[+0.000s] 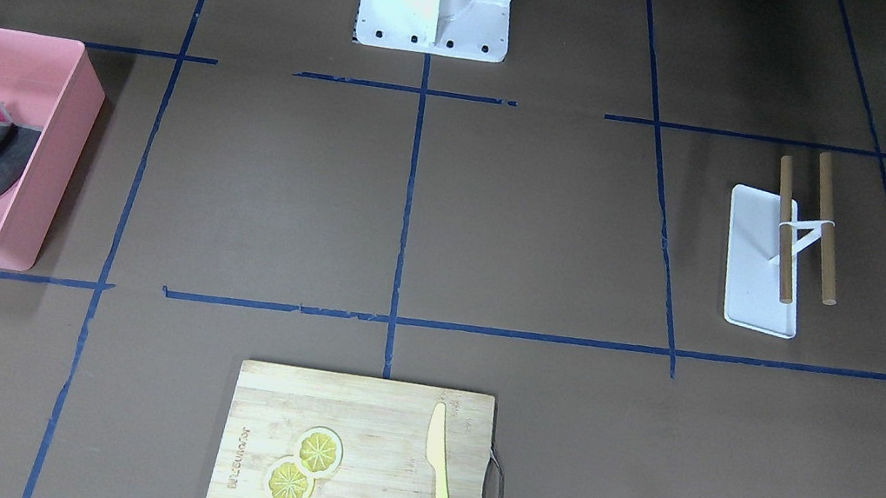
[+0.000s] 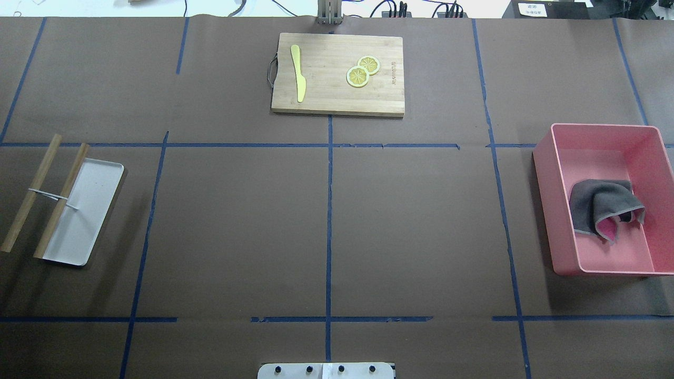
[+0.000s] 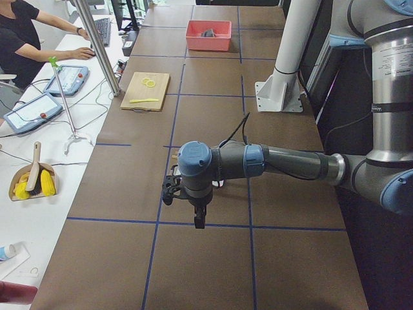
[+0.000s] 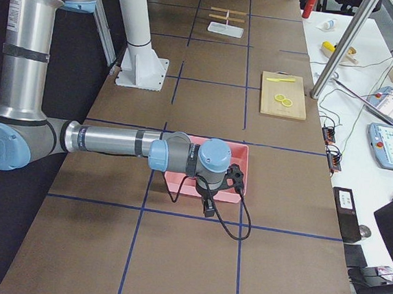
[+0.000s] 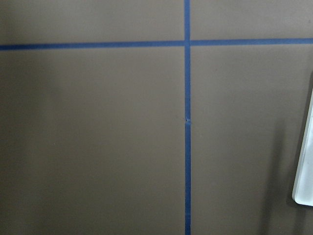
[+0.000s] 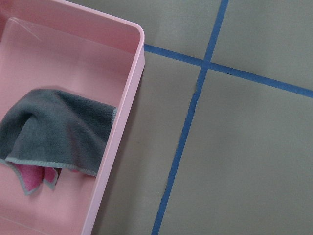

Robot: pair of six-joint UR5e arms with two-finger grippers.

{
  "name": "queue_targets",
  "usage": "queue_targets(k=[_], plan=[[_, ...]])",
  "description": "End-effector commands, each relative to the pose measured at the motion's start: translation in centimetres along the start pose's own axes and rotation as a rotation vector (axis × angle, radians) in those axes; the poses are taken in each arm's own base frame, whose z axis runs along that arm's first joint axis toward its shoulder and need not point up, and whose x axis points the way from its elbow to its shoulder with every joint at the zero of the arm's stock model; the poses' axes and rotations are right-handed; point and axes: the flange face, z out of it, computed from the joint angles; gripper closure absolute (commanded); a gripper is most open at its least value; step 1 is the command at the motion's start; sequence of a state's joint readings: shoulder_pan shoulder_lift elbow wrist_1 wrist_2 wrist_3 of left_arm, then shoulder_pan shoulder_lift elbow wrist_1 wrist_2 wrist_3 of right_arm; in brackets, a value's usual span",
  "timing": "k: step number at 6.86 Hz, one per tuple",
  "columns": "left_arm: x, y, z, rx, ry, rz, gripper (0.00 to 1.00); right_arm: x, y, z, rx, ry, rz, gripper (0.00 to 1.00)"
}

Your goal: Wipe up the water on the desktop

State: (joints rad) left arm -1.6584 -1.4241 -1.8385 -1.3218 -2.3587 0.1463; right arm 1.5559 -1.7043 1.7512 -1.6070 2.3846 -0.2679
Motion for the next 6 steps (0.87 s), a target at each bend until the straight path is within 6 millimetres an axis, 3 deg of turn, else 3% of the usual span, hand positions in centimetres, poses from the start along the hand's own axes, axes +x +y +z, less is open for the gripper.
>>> queue_targets(k=[1, 6], plan=[[-0.27, 0.0, 0.1, 0.004, 0.0, -0.07, 0.0, -0.27, -0.21, -0.52, 0.006, 0.018, -0.013, 0.0], [-0.64, -0.69, 0.41, 0.07, -0.002, -0.002, 0.0, -0.11, 0.33, -0.39, 0.004, 0.034, -0.01, 0.0]])
